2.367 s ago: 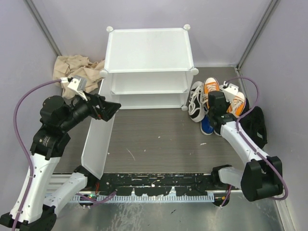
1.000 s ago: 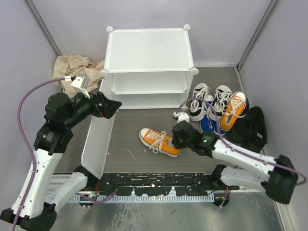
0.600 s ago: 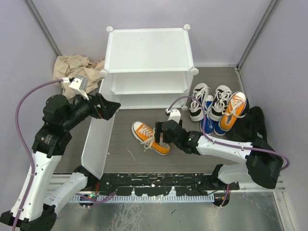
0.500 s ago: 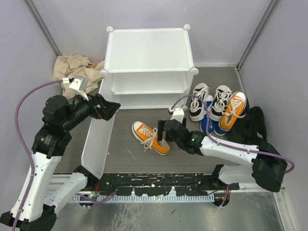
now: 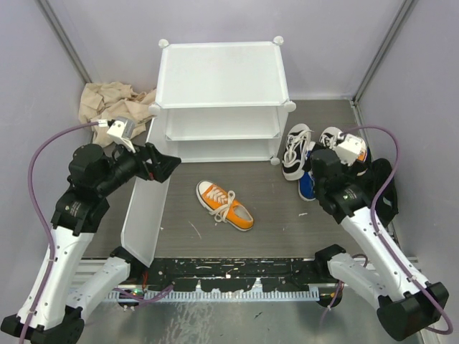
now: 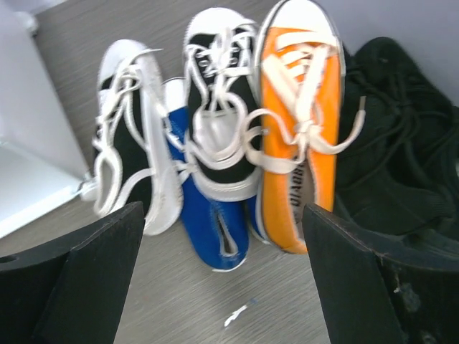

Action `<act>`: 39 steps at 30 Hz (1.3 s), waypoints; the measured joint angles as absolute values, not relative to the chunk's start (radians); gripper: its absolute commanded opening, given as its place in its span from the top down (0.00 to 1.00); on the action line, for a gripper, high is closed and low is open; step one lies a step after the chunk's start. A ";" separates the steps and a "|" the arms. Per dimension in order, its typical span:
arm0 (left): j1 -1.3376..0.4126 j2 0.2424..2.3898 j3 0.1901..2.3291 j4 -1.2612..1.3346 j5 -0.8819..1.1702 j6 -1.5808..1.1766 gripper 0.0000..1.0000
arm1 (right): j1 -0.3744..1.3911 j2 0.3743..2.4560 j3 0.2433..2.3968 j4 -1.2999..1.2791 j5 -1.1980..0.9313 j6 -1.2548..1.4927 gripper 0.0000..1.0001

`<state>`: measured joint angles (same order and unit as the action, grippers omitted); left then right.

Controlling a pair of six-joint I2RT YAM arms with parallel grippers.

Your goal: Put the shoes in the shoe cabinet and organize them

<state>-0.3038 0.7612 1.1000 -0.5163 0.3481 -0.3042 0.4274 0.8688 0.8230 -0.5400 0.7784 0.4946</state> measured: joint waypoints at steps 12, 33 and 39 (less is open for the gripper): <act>-0.304 0.732 1.085 -0.506 0.368 -0.325 0.02 | 0.172 1.032 0.797 -0.502 0.662 0.454 0.03; -0.304 0.739 1.069 -0.493 0.364 -0.316 0.02 | 0.009 1.039 0.688 -0.353 0.464 0.420 0.99; -0.304 0.739 1.069 -0.496 0.362 -0.303 0.02 | 0.015 0.899 0.770 -0.506 0.347 0.408 0.99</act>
